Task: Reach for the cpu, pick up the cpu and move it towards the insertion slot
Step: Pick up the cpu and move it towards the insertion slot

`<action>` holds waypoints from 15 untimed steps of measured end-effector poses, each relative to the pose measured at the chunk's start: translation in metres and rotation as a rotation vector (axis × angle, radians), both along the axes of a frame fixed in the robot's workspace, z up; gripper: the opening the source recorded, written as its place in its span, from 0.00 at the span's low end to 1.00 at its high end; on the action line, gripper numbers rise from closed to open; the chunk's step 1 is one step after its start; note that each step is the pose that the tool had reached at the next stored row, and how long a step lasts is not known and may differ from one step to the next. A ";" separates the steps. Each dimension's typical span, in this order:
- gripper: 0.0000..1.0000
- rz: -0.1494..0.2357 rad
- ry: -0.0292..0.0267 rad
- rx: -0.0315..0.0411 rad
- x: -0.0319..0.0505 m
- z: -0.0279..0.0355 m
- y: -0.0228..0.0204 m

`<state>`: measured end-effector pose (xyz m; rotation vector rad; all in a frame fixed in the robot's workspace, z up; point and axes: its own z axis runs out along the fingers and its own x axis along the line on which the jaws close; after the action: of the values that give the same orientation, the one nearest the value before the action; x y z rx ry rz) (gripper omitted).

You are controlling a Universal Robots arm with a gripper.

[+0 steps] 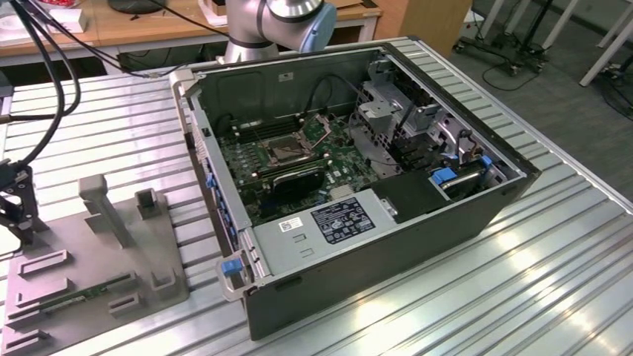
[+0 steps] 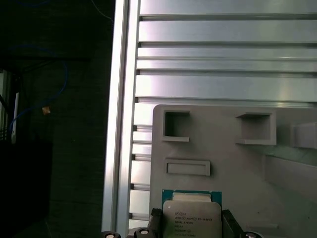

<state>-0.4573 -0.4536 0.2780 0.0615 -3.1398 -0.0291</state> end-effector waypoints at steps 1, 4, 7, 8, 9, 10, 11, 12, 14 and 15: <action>0.55 0.000 -0.0001 -0.0003 0.0000 0.0001 0.0000; 0.55 0.000 -0.0001 -0.0012 0.0000 0.0008 0.0000; 0.55 0.000 -0.0001 -0.0022 0.0000 0.0013 0.0000; 0.55 0.000 -0.0001 -0.0025 0.0000 0.0015 0.0000; 0.55 0.000 0.0000 -0.0029 0.0000 0.0017 0.0000; 0.55 0.000 0.0000 -0.0033 0.0000 0.0019 0.0000; 0.55 0.000 -0.0001 -0.0037 0.0000 0.0020 0.0000; 0.55 0.000 -0.0001 -0.0040 0.0000 0.0022 0.0000; 0.55 0.000 -0.0001 -0.0051 0.0000 0.0025 0.0000; 0.55 0.000 -0.0001 -0.0059 0.0000 0.0026 0.0000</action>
<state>-0.4573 -0.4536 0.2807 0.0615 -3.1398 -0.0199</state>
